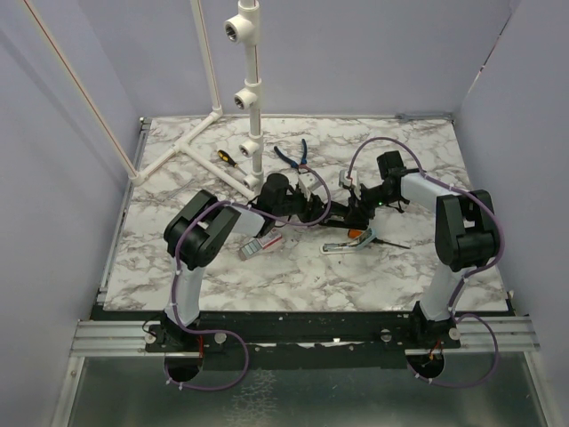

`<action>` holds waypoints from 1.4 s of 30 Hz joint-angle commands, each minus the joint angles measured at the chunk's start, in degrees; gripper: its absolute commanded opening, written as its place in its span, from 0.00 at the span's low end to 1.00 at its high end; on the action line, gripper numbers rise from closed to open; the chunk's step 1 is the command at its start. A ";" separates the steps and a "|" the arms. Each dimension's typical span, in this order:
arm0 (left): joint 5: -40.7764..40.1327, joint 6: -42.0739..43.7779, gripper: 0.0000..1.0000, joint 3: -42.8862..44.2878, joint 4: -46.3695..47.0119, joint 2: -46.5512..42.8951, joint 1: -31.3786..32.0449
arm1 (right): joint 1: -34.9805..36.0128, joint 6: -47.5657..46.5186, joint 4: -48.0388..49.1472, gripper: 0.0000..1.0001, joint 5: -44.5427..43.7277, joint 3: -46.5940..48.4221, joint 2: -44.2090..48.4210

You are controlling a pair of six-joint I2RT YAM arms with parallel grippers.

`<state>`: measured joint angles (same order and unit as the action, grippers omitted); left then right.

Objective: Load the staples into the stapler
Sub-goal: Close the stapler at the center of the board.

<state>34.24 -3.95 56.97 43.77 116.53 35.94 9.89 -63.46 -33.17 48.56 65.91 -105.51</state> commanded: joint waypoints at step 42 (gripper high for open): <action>5.90 -4.87 0.54 -6.24 3.60 -1.94 -4.30 | 1.46 7.82 6.08 0.20 -9.13 -3.85 3.61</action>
<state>37.32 -10.00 51.90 46.98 117.43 32.03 10.37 -57.30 -28.69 44.27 63.11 -103.35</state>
